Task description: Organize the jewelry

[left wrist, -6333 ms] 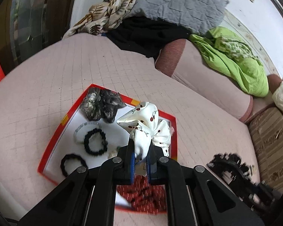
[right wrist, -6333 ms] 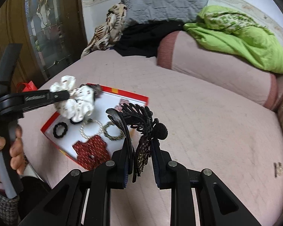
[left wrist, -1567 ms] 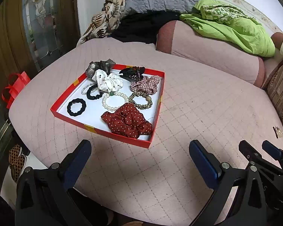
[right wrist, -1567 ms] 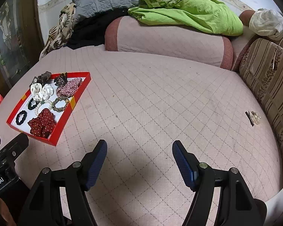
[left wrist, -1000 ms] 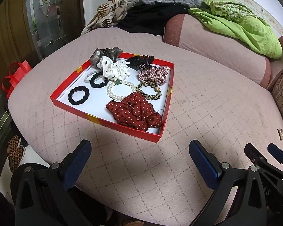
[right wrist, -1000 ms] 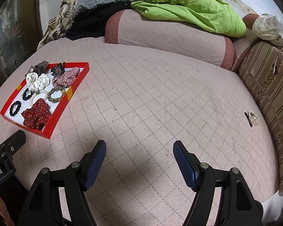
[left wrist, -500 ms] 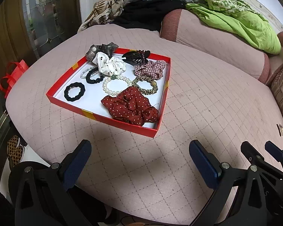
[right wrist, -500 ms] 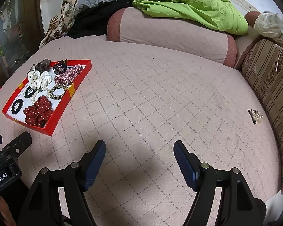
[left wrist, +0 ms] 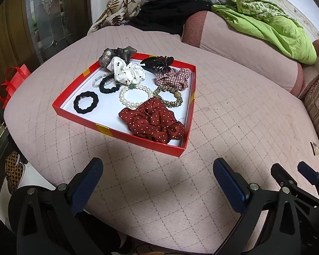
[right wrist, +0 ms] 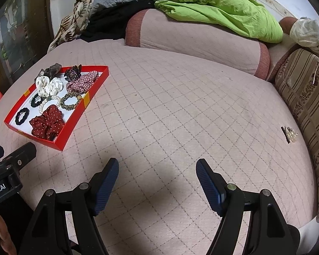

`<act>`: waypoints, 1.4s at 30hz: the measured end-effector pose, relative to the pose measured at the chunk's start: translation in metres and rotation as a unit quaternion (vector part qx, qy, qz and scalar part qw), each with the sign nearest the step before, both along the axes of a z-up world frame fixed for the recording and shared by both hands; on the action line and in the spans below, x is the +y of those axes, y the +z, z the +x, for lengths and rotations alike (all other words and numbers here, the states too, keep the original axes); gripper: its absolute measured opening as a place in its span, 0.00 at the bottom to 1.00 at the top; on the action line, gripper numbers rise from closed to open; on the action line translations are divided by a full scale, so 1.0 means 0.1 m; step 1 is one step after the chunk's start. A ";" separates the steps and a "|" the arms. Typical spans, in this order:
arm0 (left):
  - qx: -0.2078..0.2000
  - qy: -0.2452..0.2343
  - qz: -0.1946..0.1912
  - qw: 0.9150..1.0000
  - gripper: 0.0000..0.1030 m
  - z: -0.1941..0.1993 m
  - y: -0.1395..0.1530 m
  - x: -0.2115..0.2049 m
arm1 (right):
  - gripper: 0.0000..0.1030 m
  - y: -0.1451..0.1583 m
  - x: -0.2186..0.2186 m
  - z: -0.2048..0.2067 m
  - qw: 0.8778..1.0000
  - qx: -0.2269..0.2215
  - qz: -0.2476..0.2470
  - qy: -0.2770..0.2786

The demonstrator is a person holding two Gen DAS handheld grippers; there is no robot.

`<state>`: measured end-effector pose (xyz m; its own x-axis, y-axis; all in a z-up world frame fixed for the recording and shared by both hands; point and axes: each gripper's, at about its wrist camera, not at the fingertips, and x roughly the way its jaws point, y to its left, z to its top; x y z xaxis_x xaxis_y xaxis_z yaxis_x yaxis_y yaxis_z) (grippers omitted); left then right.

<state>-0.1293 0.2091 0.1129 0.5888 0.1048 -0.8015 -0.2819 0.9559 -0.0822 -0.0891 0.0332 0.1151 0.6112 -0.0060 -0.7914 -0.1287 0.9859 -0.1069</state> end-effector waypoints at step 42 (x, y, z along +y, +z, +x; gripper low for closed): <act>0.009 0.016 -0.009 1.000 1.00 0.04 -0.12 0.15 | 0.80 -0.09 0.15 -0.01 1.000 0.008 0.000 0.016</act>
